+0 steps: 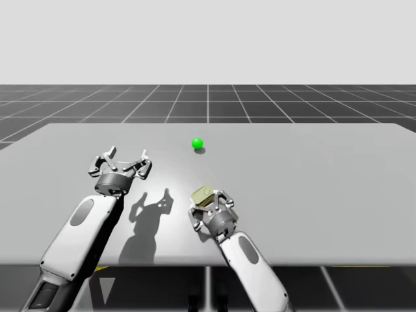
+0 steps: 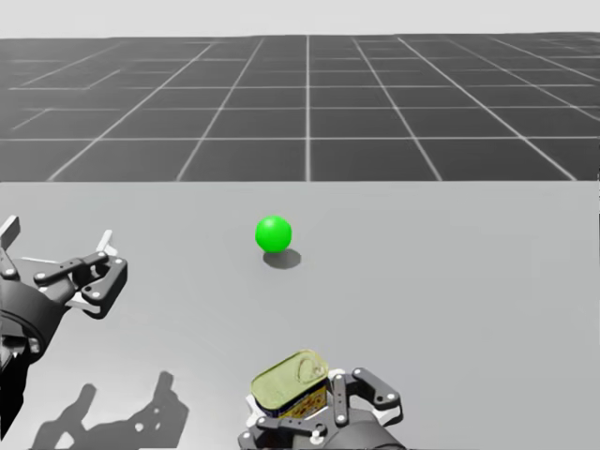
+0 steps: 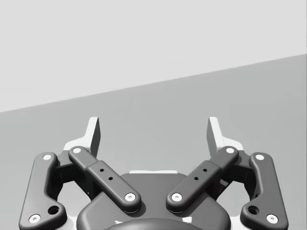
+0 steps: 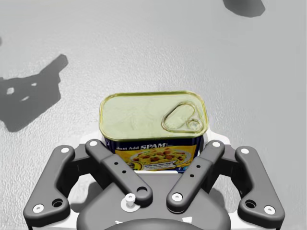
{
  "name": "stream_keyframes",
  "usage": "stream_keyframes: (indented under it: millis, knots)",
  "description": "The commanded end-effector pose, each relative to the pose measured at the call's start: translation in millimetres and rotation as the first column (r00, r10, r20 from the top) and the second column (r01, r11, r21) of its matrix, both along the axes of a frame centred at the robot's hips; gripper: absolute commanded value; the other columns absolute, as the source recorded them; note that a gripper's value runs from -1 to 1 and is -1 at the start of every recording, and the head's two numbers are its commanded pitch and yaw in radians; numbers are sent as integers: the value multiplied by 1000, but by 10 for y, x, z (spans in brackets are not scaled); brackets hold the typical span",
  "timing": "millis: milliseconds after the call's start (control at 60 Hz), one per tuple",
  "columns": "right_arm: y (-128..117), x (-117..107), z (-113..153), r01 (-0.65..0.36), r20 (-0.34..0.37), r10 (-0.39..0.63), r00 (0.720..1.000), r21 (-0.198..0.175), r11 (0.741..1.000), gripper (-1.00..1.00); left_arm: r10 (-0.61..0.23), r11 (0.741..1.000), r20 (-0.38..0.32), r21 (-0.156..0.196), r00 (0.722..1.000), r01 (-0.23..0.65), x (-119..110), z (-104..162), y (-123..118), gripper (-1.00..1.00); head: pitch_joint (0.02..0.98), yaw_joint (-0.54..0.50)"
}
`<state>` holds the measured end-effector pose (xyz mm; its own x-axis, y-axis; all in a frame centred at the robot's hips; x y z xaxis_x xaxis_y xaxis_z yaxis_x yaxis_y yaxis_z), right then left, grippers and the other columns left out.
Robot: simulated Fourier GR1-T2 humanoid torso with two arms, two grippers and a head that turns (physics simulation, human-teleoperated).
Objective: Watch the red light. When it turns green, pick up the object.
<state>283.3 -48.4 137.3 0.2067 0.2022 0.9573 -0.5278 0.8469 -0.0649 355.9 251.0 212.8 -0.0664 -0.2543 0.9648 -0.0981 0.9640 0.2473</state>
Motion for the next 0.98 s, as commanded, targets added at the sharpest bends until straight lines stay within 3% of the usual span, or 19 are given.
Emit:
stream_keyframes:
  millis: [17, 267, 550, 817, 967, 983]
  knots:
    - [-92, 55, 3, 93, 13, -93, 996, -4, 996, 1000, 0, 1000, 3, 1, 1000, 0, -1, -1, -1, -1000, 466, 18]
    - [-85, 32, 55, 95, 35, -95, 995, 14, 995, 1000, 5, 1000, 12, -3, 1000, -5, -6, 2, 6, -1000, 423, 13]
    - [-162, -82, 638, 103, 161, -120, 980, 111, 988, 1000, 6, 1000, 12, -1, 1000, -6, 0, -3, 10, -1000, 443, 7]
    - [-333, -223, 1390, 120, 356, -170, 919, 159, 980, 1000, 4, 1000, 4, 4, 1000, -4, 4, -12, 12, -1000, 459, 9]
    - [-372, -281, 1822, 113, 489, -187, 852, 176, 978, 1000, 4, 1000, 2, 4, 1000, -4, 6, -15, 12, -1000, 453, 5]
    - [-367, -296, 1921, 112, 503, -198, 841, 197, 974, 1000, 4, 1000, 2, 4, 1000, -4, 6, -16, 11, -1000, 453, 6]
